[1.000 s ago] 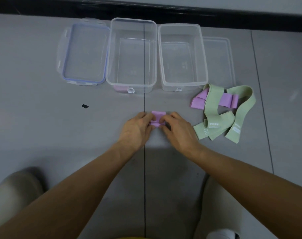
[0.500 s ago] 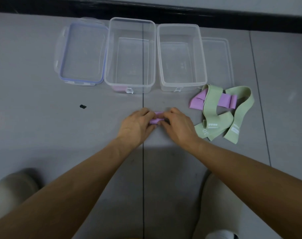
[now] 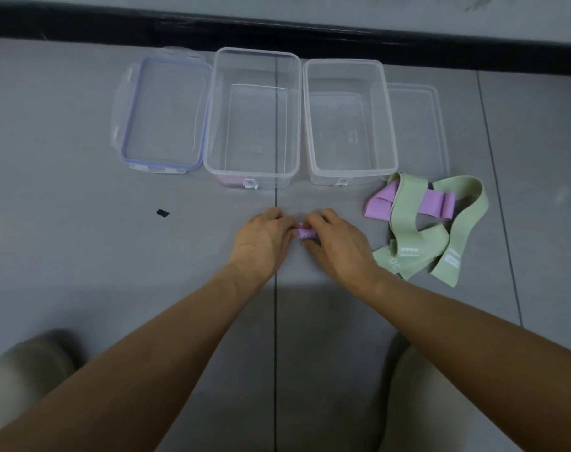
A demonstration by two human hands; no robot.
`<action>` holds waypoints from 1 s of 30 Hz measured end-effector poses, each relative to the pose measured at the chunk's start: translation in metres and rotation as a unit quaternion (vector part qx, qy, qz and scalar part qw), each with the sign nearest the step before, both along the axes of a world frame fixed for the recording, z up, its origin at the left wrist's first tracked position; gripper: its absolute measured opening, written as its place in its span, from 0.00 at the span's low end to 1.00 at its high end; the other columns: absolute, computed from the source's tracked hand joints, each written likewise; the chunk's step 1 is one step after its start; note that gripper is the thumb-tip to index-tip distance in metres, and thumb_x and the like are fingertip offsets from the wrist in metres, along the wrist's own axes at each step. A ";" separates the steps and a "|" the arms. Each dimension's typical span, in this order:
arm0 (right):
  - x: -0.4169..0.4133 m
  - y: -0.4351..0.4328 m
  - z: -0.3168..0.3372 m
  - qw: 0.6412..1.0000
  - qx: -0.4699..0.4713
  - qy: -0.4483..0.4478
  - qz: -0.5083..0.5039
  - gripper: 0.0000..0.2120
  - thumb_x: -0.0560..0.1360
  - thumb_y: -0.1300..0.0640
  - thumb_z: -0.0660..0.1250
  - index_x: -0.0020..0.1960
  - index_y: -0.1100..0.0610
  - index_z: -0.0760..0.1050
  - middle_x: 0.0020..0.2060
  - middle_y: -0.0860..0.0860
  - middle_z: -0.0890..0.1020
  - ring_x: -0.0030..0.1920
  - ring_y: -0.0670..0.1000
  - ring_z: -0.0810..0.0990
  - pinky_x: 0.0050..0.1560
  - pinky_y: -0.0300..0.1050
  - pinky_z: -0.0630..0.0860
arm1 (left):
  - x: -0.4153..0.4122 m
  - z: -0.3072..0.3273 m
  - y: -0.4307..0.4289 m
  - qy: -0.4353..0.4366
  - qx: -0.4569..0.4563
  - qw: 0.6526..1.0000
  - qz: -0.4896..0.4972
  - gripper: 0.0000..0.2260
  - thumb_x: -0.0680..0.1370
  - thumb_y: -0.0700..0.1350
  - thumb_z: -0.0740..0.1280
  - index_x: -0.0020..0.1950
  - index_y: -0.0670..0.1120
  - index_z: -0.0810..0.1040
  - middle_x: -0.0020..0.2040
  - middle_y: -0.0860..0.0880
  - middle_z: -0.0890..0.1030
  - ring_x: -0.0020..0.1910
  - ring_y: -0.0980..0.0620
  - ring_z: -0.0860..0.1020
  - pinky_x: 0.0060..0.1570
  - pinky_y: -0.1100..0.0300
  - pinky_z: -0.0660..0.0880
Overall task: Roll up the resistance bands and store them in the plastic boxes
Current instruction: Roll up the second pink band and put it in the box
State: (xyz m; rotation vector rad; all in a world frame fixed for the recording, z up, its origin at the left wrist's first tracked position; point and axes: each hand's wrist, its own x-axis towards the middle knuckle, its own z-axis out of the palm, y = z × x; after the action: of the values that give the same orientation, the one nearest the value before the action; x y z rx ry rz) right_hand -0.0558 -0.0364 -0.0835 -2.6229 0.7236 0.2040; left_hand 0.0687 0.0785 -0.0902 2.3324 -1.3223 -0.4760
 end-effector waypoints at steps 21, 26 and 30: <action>0.044 -0.010 0.034 0.978 0.183 -0.098 -0.037 0.11 0.80 0.49 0.64 0.60 0.47 0.78 0.51 0.45 0.83 0.48 0.46 0.79 0.51 0.43 0.74 | 0.050 0.018 0.016 0.183 -0.064 0.979 0.062 0.09 0.75 0.53 0.70 0.51 0.49 0.81 0.42 0.52 0.81 0.39 0.52 0.77 0.43 0.58 0.73; 0.055 -0.024 0.050 0.984 0.144 -0.091 0.056 0.10 0.76 0.48 0.69 0.56 0.48 0.80 0.48 0.44 0.78 0.45 0.46 0.77 0.48 0.48 0.77 | 0.064 0.035 0.017 0.144 -0.043 0.989 0.017 0.14 0.77 0.54 0.68 0.35 0.54 0.68 0.30 0.54 0.69 0.31 0.54 0.66 0.33 0.58 0.64; 0.071 -0.035 0.070 0.983 0.089 -0.082 0.135 0.13 0.78 0.45 0.67 0.60 0.48 0.78 0.49 0.45 0.80 0.45 0.45 0.76 0.47 0.46 0.76 | 0.077 0.048 0.012 0.129 -0.038 0.991 0.005 0.16 0.78 0.56 0.66 0.34 0.51 0.67 0.29 0.53 0.67 0.29 0.54 0.66 0.31 0.58 0.61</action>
State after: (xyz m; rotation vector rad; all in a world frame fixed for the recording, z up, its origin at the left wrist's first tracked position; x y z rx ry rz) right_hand 0.0147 -0.0715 -0.0131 -2.5213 0.2781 0.1201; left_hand 0.1460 0.0906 -0.0426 2.1305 -1.1845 -0.6872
